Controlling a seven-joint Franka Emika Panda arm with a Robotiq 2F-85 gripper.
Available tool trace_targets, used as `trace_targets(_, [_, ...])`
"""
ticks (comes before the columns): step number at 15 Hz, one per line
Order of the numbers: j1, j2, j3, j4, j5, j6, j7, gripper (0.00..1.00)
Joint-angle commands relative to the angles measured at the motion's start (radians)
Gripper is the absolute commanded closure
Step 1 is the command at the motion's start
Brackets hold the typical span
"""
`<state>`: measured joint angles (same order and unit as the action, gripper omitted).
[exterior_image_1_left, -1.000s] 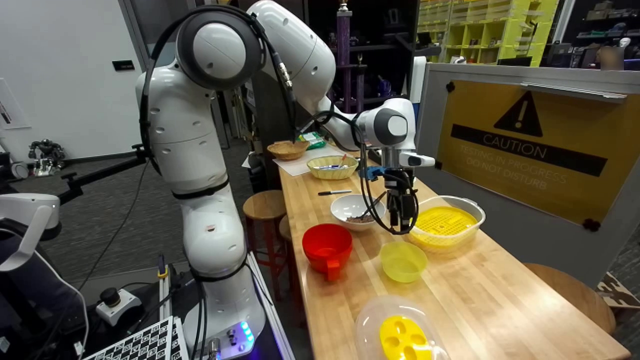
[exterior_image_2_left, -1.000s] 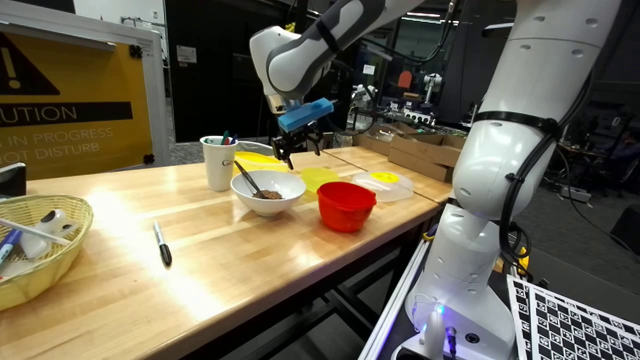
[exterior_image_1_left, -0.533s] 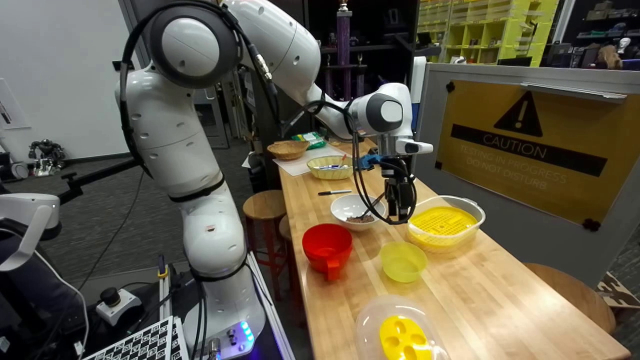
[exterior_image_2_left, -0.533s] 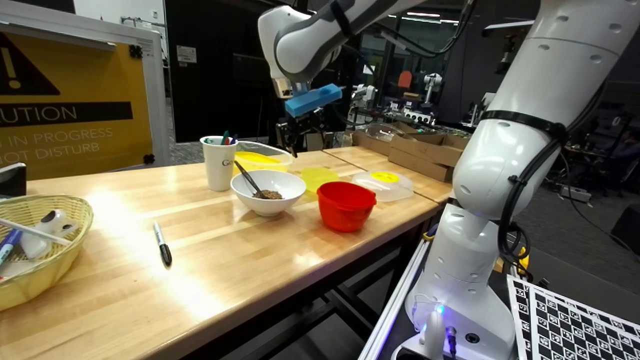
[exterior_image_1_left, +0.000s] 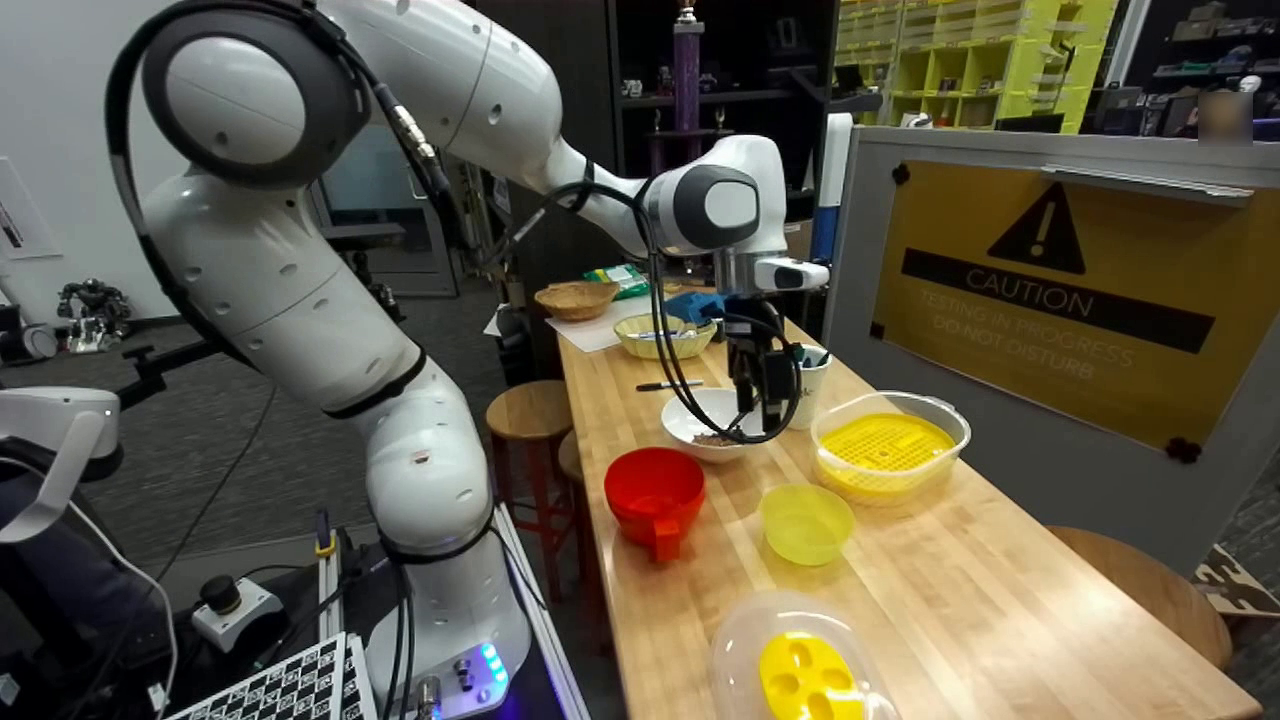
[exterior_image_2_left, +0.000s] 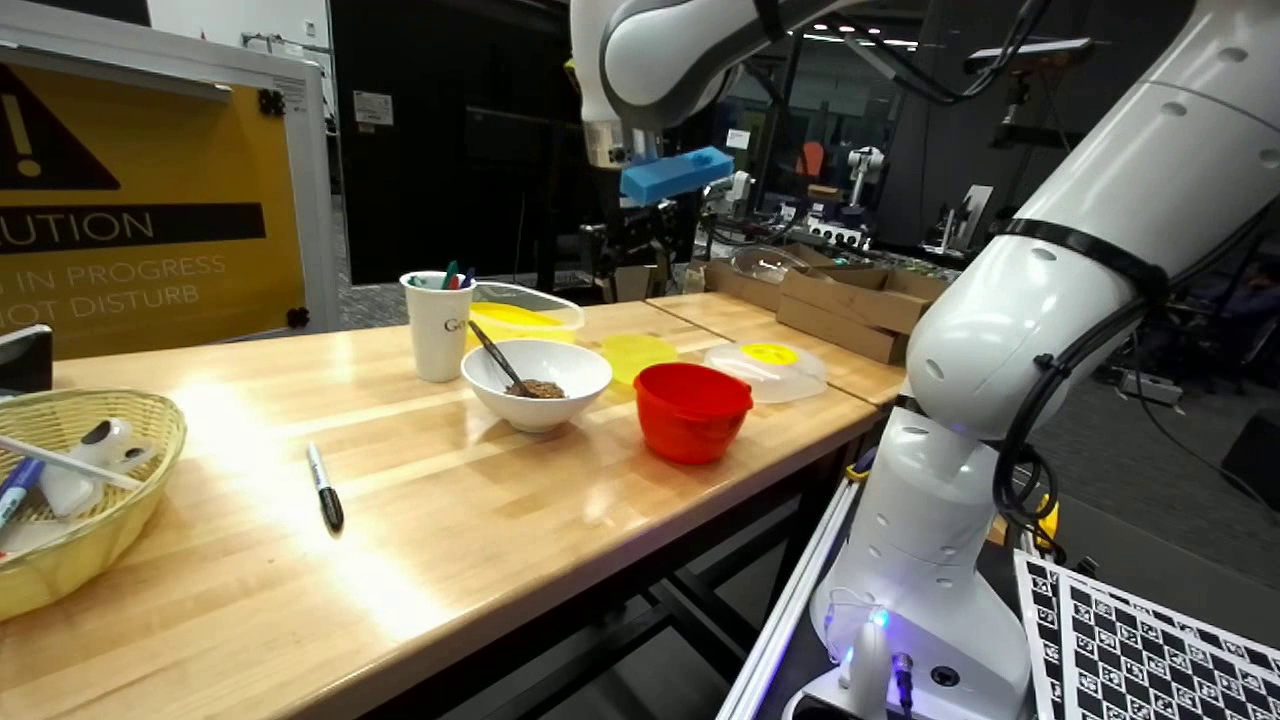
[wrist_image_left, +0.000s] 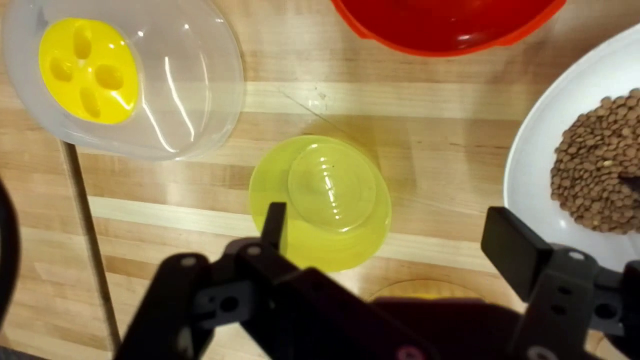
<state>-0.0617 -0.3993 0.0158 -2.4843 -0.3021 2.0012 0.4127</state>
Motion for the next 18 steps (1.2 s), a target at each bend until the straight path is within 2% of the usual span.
trace_targets(1, [0.014,-0.122,-0.007,-0.084,0.064,0.013,-0.119,0.00])
trace_targets(4, [0.018,-0.149,0.003,-0.093,0.080,-0.011,-0.173,0.00])
trace_targets(5, [-0.004,-0.105,0.015,-0.069,0.063,-0.002,-0.130,0.00])
trace_targets(18, [-0.005,-0.102,0.016,-0.070,0.063,-0.002,-0.132,0.00])
